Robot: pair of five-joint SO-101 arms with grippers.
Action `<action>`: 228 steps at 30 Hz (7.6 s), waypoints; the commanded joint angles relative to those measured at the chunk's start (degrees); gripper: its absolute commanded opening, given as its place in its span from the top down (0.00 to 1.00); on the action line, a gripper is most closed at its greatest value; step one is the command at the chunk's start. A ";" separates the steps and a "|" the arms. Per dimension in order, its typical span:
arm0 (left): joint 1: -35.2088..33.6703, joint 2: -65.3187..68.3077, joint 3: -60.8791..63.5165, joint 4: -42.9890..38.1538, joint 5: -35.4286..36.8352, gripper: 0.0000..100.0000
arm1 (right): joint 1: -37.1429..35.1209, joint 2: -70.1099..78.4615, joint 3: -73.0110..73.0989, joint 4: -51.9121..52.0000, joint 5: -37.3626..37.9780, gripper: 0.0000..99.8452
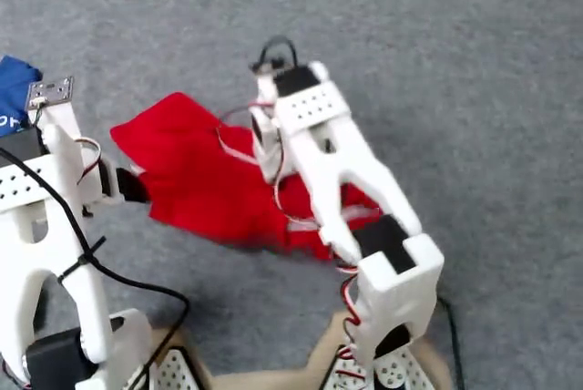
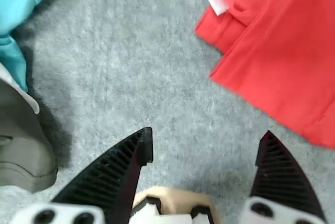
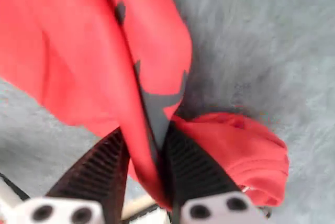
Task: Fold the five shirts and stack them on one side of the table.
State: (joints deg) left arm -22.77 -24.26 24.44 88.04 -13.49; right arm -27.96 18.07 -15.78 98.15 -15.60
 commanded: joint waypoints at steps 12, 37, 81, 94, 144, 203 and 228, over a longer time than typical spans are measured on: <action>-8.00 -0.40 -24.26 -1.49 4.31 0.68 | 3.12 -4.26 -39.69 3.87 43.69 0.99; -4.75 -0.22 -19.25 -3.52 4.22 0.68 | -5.23 -59.30 32.57 3.96 59.60 0.55; 33.93 83.03 -87.56 -11.52 17.49 0.76 | 50.95 -15.52 9.98 -6.77 52.13 0.55; 27.69 85.85 -96.88 -3.78 9.93 0.98 | 50.86 -15.96 9.98 -6.77 52.13 0.55; 1.23 30.55 -3.96 12.84 -18.64 0.97 | 26.59 -20.70 4.26 4.13 52.40 0.55; -0.97 55.25 -41.49 -5.54 5.45 0.86 | 22.55 -24.40 25.45 -16.09 52.13 0.55; -0.79 65.19 -48.88 -2.46 5.45 0.98 | 22.37 -24.57 25.36 -15.91 52.13 0.55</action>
State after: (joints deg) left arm -23.38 40.88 -23.38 85.58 -8.57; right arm -4.92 -4.09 9.89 82.86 37.05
